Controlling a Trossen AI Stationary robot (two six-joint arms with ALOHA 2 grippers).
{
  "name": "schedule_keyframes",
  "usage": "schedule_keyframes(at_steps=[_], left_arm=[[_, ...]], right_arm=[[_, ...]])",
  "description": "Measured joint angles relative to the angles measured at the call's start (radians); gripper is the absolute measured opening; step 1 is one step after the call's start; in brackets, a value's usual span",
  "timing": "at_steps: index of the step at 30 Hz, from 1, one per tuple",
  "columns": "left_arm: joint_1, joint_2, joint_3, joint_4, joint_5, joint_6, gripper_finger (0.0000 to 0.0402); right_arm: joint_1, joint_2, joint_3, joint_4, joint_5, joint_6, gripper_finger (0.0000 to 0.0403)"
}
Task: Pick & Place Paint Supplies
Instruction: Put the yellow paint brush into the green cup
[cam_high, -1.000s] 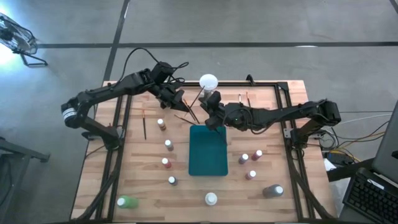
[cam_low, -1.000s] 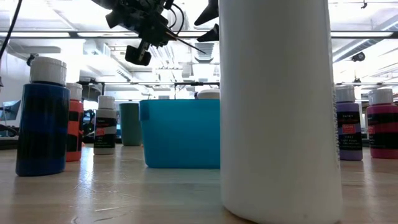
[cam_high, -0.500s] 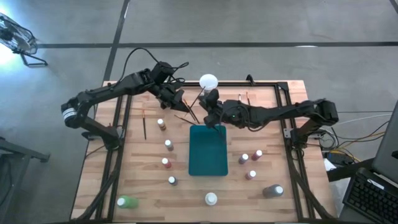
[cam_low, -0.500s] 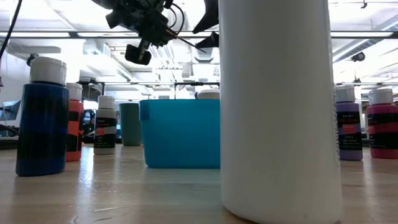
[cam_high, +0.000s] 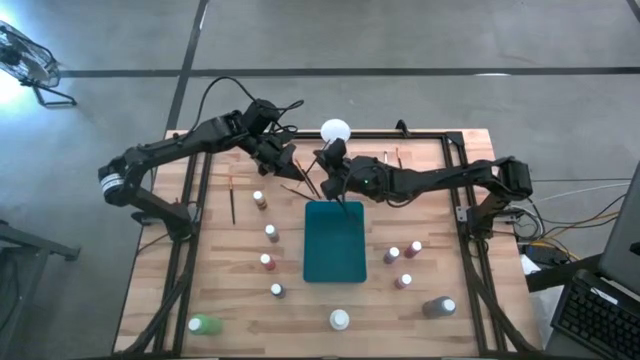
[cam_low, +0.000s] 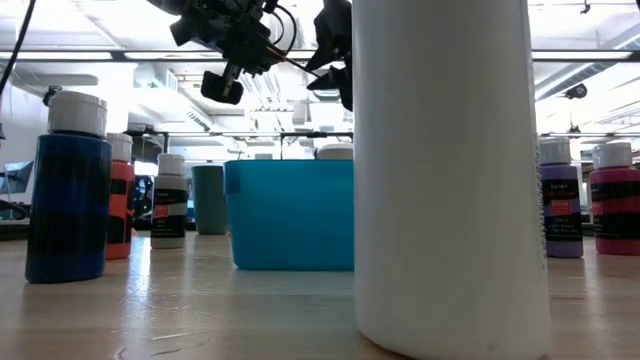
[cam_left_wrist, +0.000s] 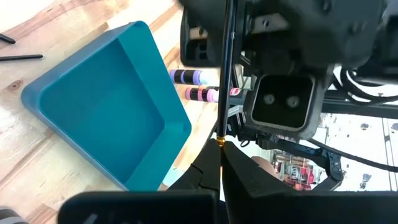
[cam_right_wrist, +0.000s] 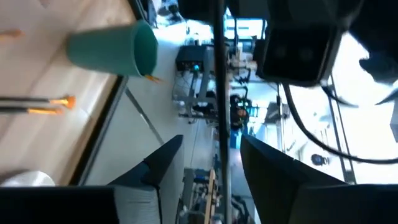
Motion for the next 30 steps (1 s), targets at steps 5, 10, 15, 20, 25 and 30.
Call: schedule_keyframes(at_steps=[5,10,15,20,25,30], left_arm=[[0.000,0.000,0.000,0.000,0.000,0.003,0.0001],[0.000,0.000,-0.002,0.000,0.000,0.004,0.0001],[0.000,0.000,-0.002,0.000,0.000,0.004,0.0001],[0.000,0.000,-0.002,-0.001,0.000,0.004,0.0001],[0.000,0.000,-0.002,-0.001,0.001,0.004,0.0001],[0.000,0.000,-0.002,0.013,0.000,0.004,0.0011]], right_arm=[[-0.013,-0.001,0.004,0.000,-0.002,0.000,0.0131],[-0.008,-0.002,0.004,-0.002,-0.006,0.000,0.0113],[-0.008,-0.002,0.004,-0.002,-0.005,0.000,0.0099],[-0.007,-0.002,0.005,-0.002,0.032,0.000,0.0052],[-0.007,-0.003,0.004,-0.011,0.050,-0.002,0.0014],[-0.007,-0.003,0.004,-0.009,0.049,-0.002,0.0012]])
